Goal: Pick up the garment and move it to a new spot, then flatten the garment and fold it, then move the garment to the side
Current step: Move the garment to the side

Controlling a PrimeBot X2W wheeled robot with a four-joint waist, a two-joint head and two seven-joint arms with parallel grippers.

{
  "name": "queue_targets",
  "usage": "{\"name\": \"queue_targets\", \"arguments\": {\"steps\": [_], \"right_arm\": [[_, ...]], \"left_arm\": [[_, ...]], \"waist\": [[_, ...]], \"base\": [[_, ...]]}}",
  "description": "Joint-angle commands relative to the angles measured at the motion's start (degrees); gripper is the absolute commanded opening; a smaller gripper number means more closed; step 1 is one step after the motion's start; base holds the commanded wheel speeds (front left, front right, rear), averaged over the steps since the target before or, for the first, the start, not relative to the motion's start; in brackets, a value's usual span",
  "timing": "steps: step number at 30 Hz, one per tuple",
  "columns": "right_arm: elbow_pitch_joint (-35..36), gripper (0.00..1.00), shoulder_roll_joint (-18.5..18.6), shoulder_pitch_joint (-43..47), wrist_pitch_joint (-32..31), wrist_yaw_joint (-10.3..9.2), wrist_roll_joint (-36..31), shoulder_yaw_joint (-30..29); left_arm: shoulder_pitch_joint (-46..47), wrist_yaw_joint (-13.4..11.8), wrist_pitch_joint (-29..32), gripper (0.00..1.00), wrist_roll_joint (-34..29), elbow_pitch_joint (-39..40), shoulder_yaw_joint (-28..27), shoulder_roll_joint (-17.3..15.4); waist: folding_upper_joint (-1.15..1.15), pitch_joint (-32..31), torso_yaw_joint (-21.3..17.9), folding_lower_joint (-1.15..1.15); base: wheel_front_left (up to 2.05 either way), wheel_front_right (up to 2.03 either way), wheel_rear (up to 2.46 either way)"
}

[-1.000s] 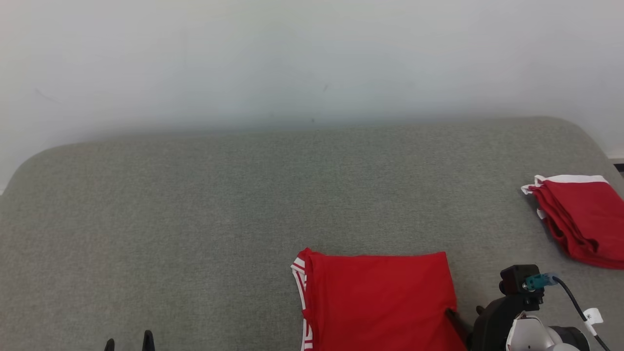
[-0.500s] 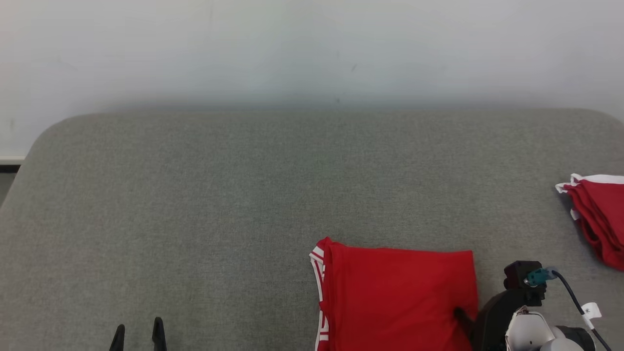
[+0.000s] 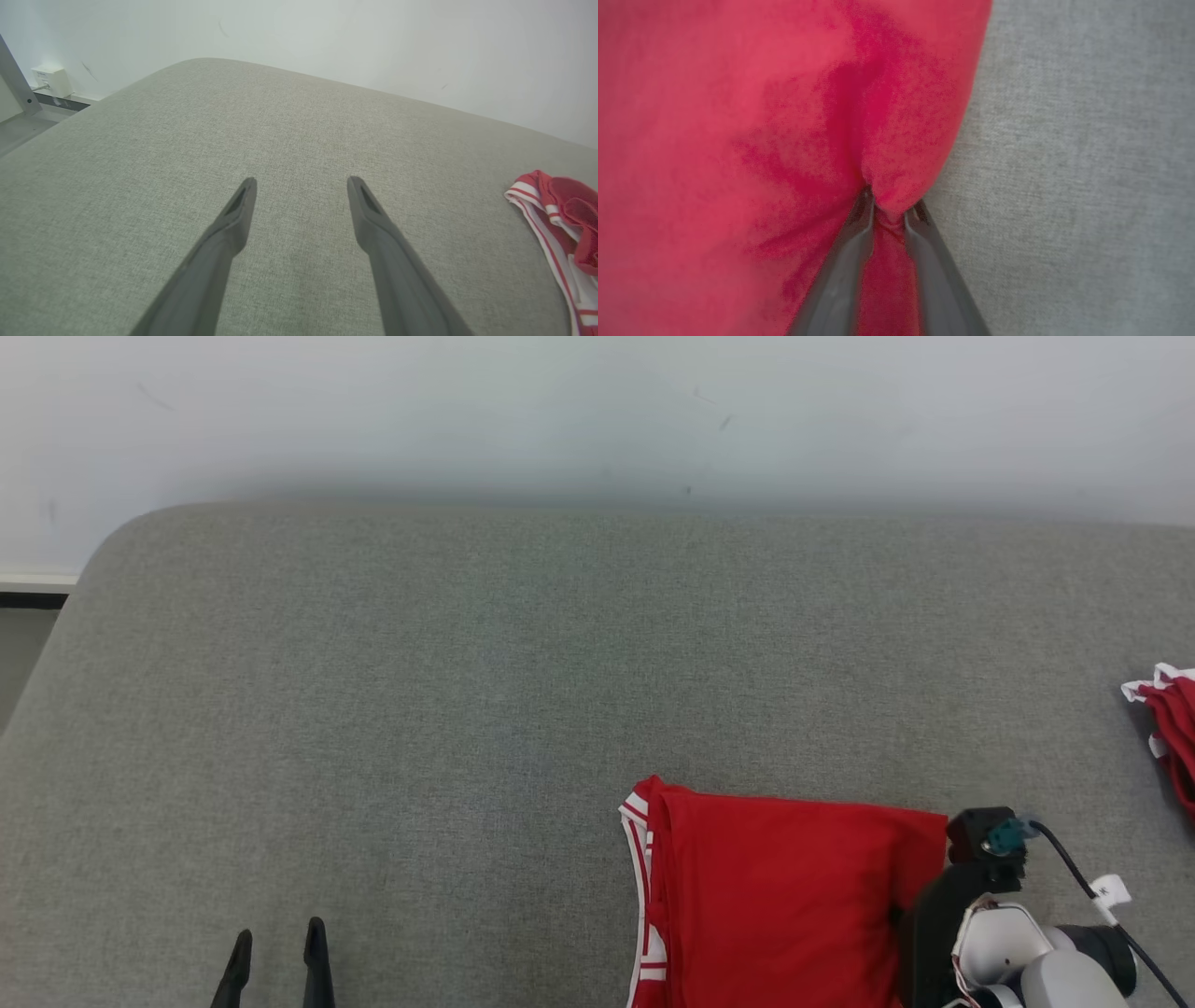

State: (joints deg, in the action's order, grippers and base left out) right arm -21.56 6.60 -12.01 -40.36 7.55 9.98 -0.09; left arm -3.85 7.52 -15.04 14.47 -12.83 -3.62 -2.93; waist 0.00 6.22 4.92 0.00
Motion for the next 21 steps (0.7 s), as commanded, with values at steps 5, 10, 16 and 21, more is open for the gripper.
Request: {"name": "queue_targets", "arguments": {"steps": [5, 10, 16, 21], "right_arm": [[1.6, 0.0, 2.2, -3.7, -2.3, -0.14, 1.6, 5.3], [5.0, 0.0, 6.8, -9.5, -6.3, -0.14, 3.7, 10.4], [7.9, 0.0, 11.1, -16.7, -11.5, -0.14, 6.2, 13.9], [8.8, 0.0, 13.2, -21.8, -15.4, -0.14, 6.4, 13.7]], "left_arm": [[0.7, -0.1, -0.2, 1.0, 1.3, 0.7, -1.0, 0.1], [1.4, -0.1, -0.2, 1.0, 1.8, 1.8, -0.8, 0.1], [2.4, -1.0, -0.2, 1.0, 3.0, 3.4, 1.1, 0.1], [3.3, -2.5, -0.2, 1.0, 3.6, 5.3, 2.4, 0.1]], "waist": [[0.0, 0.4, -1.0, 0.0], [0.0, 0.7, -3.0, 0.0], [0.0, 1.7, -5.1, 0.0], [0.0, 3.3, -7.4, 0.0]], "base": [[0.0, 0.0, 0.0], [0.0, 0.0, 0.0], [0.0, 0.0, 0.0], [0.0, 0.0, 0.0]]}}
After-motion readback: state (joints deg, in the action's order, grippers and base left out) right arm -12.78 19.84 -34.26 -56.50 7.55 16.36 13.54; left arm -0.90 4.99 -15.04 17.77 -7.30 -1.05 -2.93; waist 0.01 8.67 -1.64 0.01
